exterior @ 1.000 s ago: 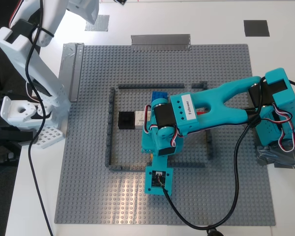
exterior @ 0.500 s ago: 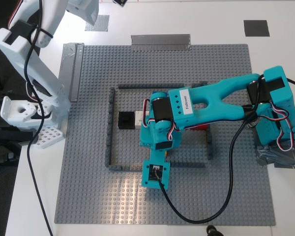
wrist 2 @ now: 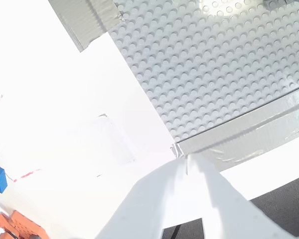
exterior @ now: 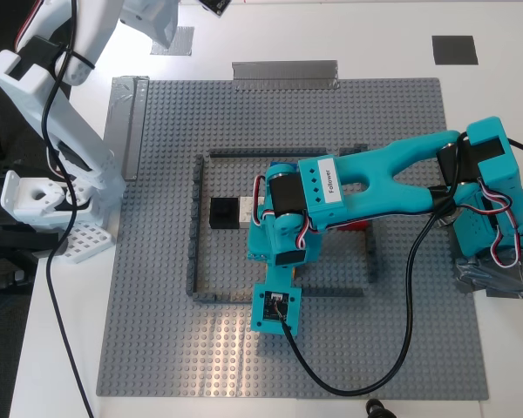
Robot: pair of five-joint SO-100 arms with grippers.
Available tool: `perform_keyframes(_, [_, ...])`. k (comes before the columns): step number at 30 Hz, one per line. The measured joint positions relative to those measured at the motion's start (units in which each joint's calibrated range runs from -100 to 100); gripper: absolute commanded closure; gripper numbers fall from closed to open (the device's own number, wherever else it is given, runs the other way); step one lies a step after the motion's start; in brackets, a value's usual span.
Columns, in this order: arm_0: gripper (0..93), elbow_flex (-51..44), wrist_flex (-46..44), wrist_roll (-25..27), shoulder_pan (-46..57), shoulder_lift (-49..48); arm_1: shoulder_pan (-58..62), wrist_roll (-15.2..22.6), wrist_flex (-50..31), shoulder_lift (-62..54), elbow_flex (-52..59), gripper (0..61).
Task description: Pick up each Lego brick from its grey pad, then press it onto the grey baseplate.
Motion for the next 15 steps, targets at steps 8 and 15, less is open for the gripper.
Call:
perform_keyframes(8, [76.2,-0.20,2.52,-0.31,-0.22,0.00,0.09,0.00,-0.24,-1.38,1.45,61.2])
perform_keyframes(15, [76.6,-2.34,5.04,-0.37,-0.52,-1.44,0.09,0.00,-0.80,-1.47,1.93,61.2])
